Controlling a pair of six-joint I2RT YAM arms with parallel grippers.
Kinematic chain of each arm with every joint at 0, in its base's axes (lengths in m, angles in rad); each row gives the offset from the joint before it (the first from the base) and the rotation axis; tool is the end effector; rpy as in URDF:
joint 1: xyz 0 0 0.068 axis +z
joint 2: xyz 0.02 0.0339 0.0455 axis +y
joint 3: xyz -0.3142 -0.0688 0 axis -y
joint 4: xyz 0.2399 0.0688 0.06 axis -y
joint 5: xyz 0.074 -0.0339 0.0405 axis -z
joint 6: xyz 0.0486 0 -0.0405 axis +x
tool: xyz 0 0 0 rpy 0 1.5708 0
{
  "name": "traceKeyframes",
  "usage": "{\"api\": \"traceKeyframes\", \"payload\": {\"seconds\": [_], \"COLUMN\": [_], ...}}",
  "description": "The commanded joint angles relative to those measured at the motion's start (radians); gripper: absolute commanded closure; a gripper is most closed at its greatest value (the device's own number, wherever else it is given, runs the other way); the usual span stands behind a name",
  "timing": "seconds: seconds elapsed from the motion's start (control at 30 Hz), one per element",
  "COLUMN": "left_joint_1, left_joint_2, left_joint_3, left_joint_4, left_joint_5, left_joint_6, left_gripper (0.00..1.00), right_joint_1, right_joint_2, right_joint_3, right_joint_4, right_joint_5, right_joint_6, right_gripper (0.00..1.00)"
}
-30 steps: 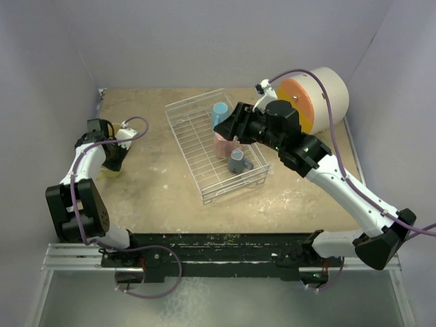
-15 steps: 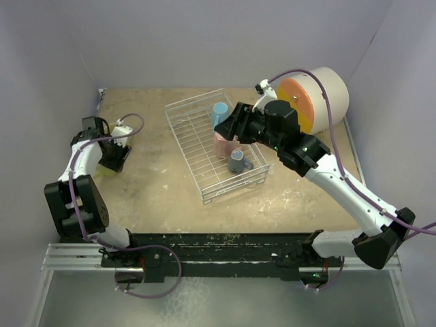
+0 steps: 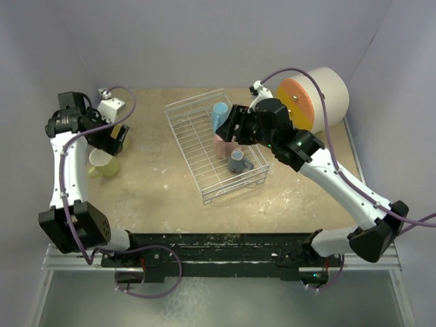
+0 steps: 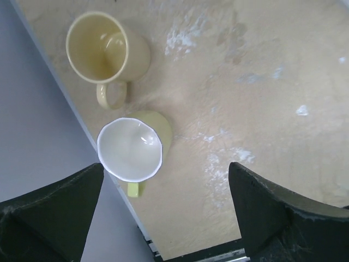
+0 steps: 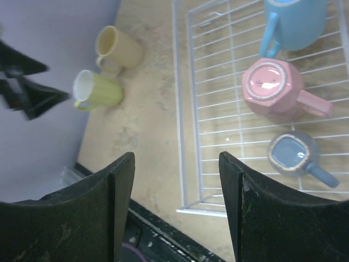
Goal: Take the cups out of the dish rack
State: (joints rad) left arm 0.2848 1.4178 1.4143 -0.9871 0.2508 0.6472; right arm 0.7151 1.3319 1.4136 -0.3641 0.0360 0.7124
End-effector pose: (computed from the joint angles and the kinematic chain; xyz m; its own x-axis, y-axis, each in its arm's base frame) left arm 0.2708 0.0667 0.3819 -0.7257 0.3961 -0.5625 0.3710 0.9139 0.1649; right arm 0.2258 0.1938 0.4640 -0.5705 0.3697 -0.7334 -0.3386 0.7076 0.6202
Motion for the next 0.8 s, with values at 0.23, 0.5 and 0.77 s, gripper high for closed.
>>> {"api": "traceKeyframes", "payload": {"seconds": [0.23,0.5,0.77], "left_joint_1": [-0.069,-0.084,-0.085], "left_joint_2": [0.057,0.023,-0.004], "left_joint_3": [0.354,0.271,0.253], "left_joint_4": [-0.3,-0.261,-0.28], "left_joint_5": [0.466,0.504,0.505], "left_joint_6": [-0.209,-0.241,-0.233], "left_gripper": [0.01,0.01,0.01], "right_joint_1": [0.02,0.007,-0.106], "right_joint_2": [0.247,0.269,0.351], "right_joint_3": [0.242,0.169,0.233], "right_joint_4": [-0.244,-0.243,-0.183], "right_joint_5": [0.277,0.275,0.073], "right_joint_6": [-0.178,-0.238,-0.402], "right_gripper": [0.34,0.33,0.34]}}
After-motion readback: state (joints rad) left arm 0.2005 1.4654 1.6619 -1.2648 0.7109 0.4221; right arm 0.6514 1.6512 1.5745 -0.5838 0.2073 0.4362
